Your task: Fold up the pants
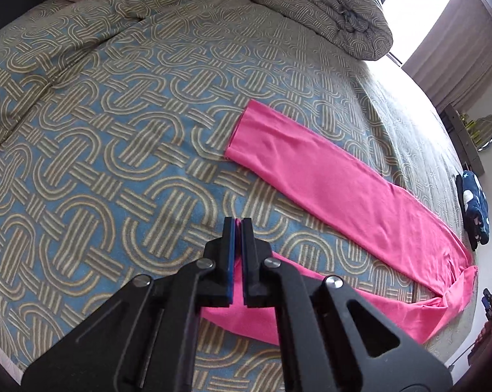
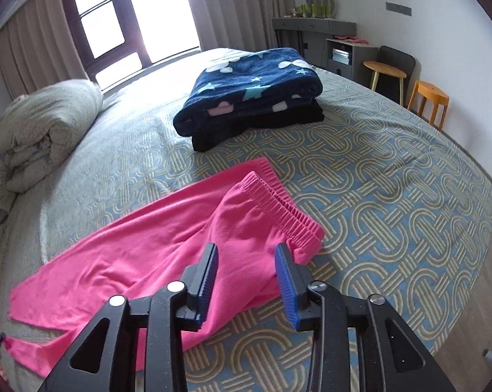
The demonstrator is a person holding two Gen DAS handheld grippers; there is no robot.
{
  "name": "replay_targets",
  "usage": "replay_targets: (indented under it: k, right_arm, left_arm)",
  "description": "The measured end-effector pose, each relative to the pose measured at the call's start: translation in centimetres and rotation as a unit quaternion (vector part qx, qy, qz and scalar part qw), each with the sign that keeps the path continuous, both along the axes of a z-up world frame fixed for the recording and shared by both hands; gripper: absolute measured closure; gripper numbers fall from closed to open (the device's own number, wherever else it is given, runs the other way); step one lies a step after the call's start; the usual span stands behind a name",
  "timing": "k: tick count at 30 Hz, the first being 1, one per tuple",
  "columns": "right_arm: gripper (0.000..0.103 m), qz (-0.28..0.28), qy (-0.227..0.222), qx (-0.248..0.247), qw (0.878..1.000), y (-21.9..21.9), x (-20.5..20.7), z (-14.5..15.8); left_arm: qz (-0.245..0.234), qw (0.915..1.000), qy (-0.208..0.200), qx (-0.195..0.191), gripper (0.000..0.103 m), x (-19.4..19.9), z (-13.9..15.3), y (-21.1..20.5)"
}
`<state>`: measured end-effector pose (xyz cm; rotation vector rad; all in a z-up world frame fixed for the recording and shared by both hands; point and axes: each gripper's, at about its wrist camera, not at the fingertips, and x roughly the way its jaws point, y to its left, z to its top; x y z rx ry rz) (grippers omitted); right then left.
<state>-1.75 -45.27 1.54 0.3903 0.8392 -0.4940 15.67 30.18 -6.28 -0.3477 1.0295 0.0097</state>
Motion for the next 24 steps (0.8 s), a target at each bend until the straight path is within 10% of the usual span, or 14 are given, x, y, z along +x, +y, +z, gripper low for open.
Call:
replay_targets:
  k: [15,17,18,19,20,24]
  right_arm:
    - [0.024,0.122,0.120,-0.069,0.983,-5.1,11.3,-4.8]
    - [0.025,0.117,0.126,-0.068,0.983,-5.7,12.3,-5.3]
    - [0.029,0.118,0.122,-0.059,0.984,-6.1,12.6,-5.5]
    - [0.072,0.117,0.114,-0.051,0.985,-6.3,12.7,-5.6]
    - [0.085,0.116,0.115,-0.038,0.986,-6.5,12.7,-5.8]
    - [0.085,0.101,0.087,-0.034,0.991,-6.3,11.7,-4.9]
  left_arm:
    - [0.007,0.9977,0.055,0.039,0.098,1.9,-1.7,-1.0]
    - [0.014,0.9970,0.066,0.038,0.076,2.2,-2.4,-1.0]
    - [0.018,0.9967,0.070,0.035,0.070,2.4,-2.9,-1.0]
    - [0.021,0.9964,0.074,0.036,0.067,2.5,-3.3,-1.0]
    - [0.021,0.9958,0.079,0.041,0.067,2.6,-3.6,-1.1]
    - [0.000,0.9951,0.068,0.071,0.098,2.4,-3.5,-2.2]
